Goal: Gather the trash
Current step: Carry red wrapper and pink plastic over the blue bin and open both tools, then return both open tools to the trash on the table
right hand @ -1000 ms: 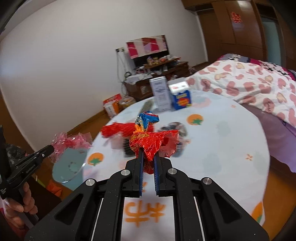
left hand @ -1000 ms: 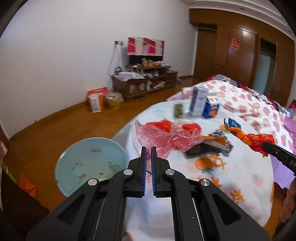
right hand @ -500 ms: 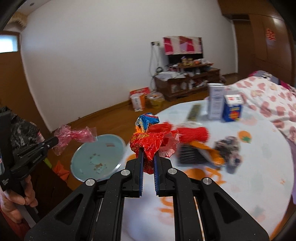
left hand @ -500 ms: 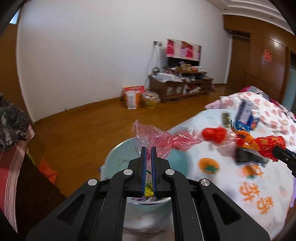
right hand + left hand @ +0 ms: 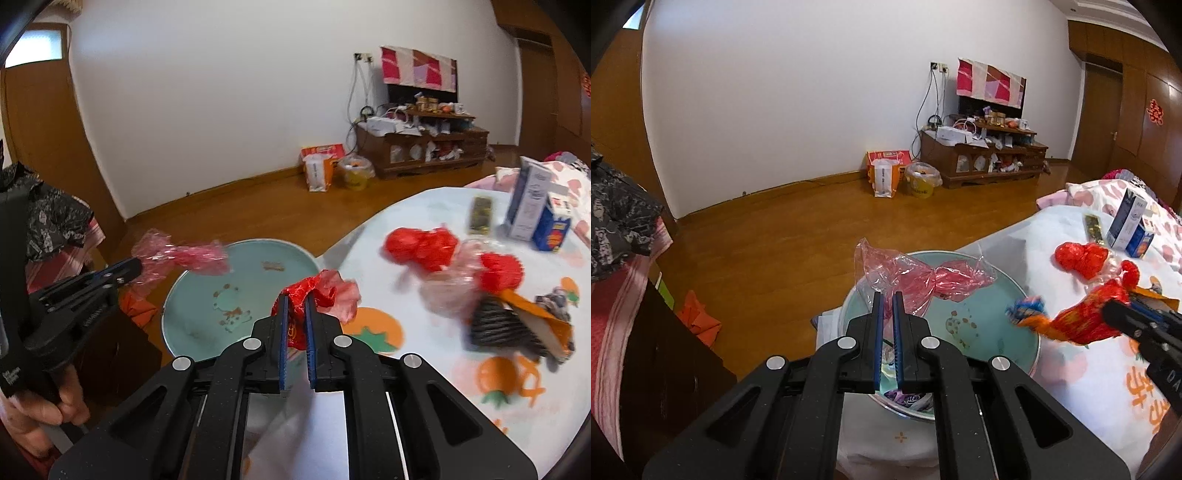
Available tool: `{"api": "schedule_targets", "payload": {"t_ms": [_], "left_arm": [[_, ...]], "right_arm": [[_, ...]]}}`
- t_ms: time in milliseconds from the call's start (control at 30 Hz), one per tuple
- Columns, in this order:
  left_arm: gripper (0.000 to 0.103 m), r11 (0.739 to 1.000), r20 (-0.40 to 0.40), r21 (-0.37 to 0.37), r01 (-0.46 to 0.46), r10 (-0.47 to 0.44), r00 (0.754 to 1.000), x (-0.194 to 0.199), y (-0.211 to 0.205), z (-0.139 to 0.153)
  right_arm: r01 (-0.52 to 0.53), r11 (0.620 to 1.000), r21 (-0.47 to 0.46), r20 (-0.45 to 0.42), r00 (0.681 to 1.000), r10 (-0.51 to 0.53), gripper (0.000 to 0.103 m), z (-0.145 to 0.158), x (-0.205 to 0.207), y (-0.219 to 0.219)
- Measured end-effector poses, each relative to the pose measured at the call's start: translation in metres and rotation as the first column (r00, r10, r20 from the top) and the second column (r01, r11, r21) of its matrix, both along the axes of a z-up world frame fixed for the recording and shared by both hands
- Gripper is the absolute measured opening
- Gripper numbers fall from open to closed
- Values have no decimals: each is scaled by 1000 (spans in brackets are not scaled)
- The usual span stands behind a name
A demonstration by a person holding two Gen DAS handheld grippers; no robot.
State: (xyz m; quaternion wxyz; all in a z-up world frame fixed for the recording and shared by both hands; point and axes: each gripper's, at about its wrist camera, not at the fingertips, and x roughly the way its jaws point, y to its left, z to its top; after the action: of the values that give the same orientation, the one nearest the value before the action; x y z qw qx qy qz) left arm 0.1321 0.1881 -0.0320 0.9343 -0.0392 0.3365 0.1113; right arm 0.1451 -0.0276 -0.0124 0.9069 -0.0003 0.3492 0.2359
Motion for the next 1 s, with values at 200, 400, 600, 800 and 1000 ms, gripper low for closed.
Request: {"api": "schedule_targets", "payload": {"t_ms": [200, 400, 600, 800, 1000], "left_arm": [[5, 1000, -42, -3, 10, -10, 999, 11, -2, -25], [5, 1000, -91, -16, -17, 15, 996, 22, 5, -40], [6, 999, -120, 31, -11, 15, 993, 30, 1, -49], [35, 1000, -138, 22, -16, 19, 990, 30, -4, -53], [80, 998, -102, 47, -49, 54, 993, 19, -9, -39]], "right_arm": [[-44, 999, -17, -20, 999, 44, 8, -13, 17, 28], [-98, 994, -43, -79, 992, 94, 9, -31, 35, 47], [-114, 993, -43, -138, 985, 107, 28, -49, 43, 53], [-80, 996, -37, -154, 985, 73, 47, -48, 43, 42], [-10, 999, -38, -132, 991, 4, 69, -40, 38, 24]]}}
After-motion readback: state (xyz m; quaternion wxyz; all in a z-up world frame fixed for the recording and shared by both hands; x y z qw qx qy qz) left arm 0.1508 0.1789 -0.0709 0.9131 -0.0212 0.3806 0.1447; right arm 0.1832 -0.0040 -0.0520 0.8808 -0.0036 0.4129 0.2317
